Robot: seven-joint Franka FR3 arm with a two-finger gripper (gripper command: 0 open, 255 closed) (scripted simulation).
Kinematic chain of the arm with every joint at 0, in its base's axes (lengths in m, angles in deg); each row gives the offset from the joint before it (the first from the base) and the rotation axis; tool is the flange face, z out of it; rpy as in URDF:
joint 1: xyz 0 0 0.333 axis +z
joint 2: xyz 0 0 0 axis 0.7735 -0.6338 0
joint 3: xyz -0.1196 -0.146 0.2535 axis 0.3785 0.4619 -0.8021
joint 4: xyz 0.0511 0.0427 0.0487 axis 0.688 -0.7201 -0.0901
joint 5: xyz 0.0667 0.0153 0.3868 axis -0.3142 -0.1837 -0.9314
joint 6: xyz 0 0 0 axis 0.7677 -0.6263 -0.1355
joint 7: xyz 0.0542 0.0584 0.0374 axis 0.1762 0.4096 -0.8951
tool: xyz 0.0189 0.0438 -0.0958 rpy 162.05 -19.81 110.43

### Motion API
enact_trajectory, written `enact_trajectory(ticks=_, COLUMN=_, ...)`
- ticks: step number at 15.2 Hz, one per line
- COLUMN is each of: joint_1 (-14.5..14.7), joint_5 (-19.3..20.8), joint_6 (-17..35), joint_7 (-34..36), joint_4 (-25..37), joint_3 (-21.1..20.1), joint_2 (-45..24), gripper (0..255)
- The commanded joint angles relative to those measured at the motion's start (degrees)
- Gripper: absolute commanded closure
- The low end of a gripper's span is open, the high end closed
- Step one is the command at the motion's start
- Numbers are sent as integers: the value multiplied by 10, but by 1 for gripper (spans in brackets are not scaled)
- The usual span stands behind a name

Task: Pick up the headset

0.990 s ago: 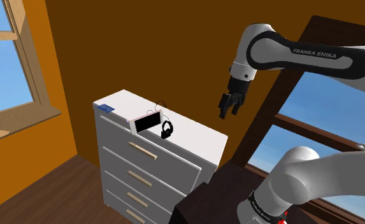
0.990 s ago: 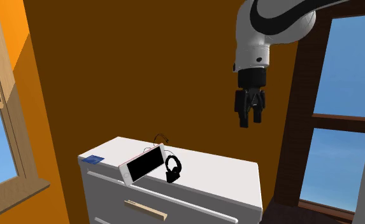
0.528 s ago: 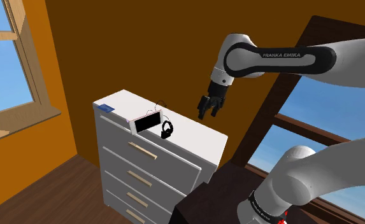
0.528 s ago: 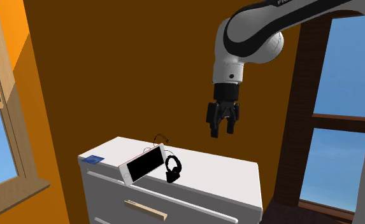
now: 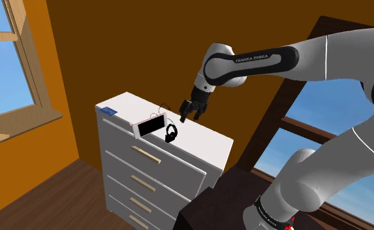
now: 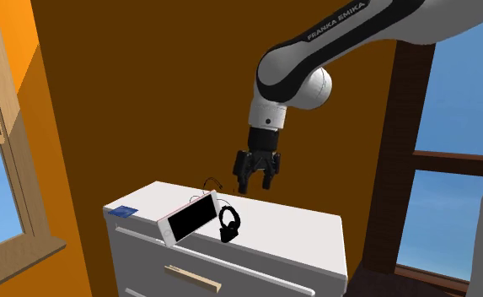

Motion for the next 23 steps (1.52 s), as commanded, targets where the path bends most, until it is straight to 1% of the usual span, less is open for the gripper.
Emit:
enact_trajectory(ticks=1, joint_1=6, joint_5=-14, joint_6=31, joint_7=-5, joint_4=19, joint_3=-3, joint_2=-38, gripper=0)
enact_trajectory(ticks=5, joint_1=18, joint_5=-42, joint_6=83, joint_7=-13, joint_4=68, joint_3=-10, joint_2=-114, gripper=0)
enact_trajectory(ticks=6, joint_1=19, joint_5=-45, joint_6=86, joint_7=-14, joint_4=72, joint_3=-10, joint_2=-120, gripper=0)
enact_trajectory(ticks=13, joint_1=22, joint_5=-60, joint_6=142, joint_7=-33, joint_4=45, joint_3=-12, joint_2=-151, gripper=0)
enact_trajectory(ticks=15, joint_1=22, joint_5=-60, joint_6=142, joint_7=-33, joint_4=45, joint_3=-12, joint_2=-151, gripper=0)
enact_trajectory(ticks=16, joint_1=22, joint_5=-60, joint_6=142, joint_7=-34, joint_4=45, joint_3=-12, joint_2=-151, gripper=255)
enact_trajectory(ticks=23, joint_1=22, joint_5=-60, joint_6=143, joint_7=-33, joint_4=45, joint_3=-12, joint_2=-151, gripper=255)
